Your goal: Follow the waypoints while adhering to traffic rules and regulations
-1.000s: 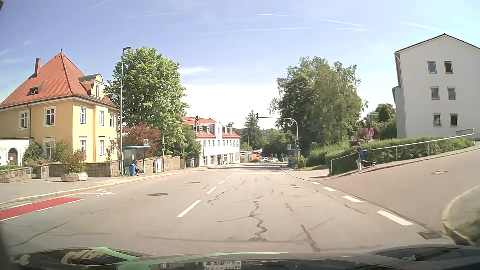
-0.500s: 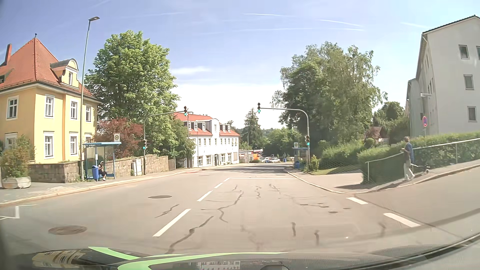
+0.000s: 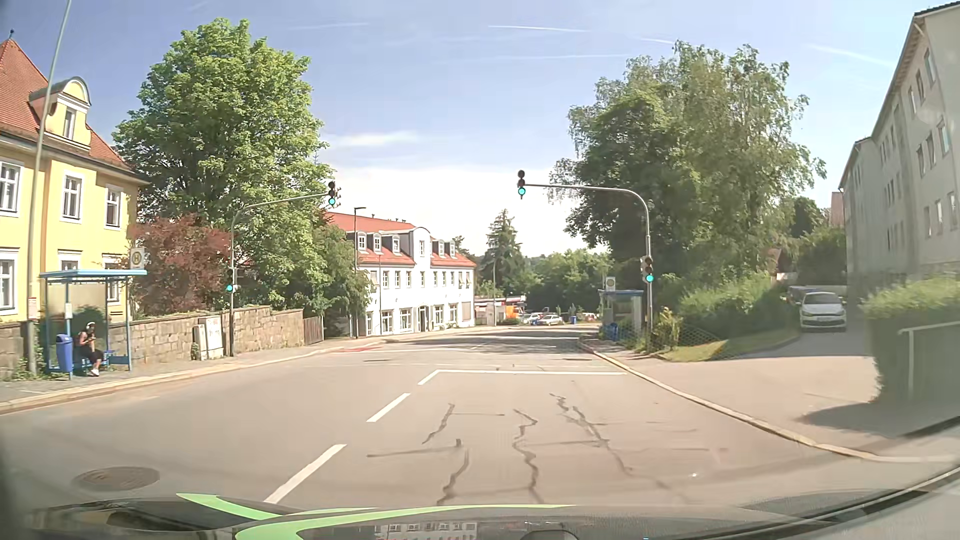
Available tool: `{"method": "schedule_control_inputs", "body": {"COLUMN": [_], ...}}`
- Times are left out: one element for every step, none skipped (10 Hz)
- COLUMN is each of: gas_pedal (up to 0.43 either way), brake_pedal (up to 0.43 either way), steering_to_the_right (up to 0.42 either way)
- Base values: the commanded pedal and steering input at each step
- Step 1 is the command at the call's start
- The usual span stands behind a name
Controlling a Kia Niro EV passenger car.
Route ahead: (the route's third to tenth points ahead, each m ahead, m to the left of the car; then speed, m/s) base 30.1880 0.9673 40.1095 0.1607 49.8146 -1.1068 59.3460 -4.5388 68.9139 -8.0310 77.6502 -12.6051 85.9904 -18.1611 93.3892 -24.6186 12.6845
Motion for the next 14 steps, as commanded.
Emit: {"method": "schedule_control_inputs", "body": {"gas_pedal": [0.020, 0.020, 0.020, 0.020, 0.020, 0.020, 0.020, 0.020, 0.020, 0.020, 0.020, 0.020, 0.020, 0.020], "brake_pedal": [0.000, 0.000, 0.000, 0.000, 0.000, 0.000, 0.000, 0.000, 0.000, 0.000, 0.000, 0.000, 0.000, 0.000], "steering_to_the_right": [0.003, 0.005, 0.006, 0.006, 0.006, 0.006, 0.008, 0.008, 0.008, 0.009, 0.010, 0.011, 0.012, 0.014]}}
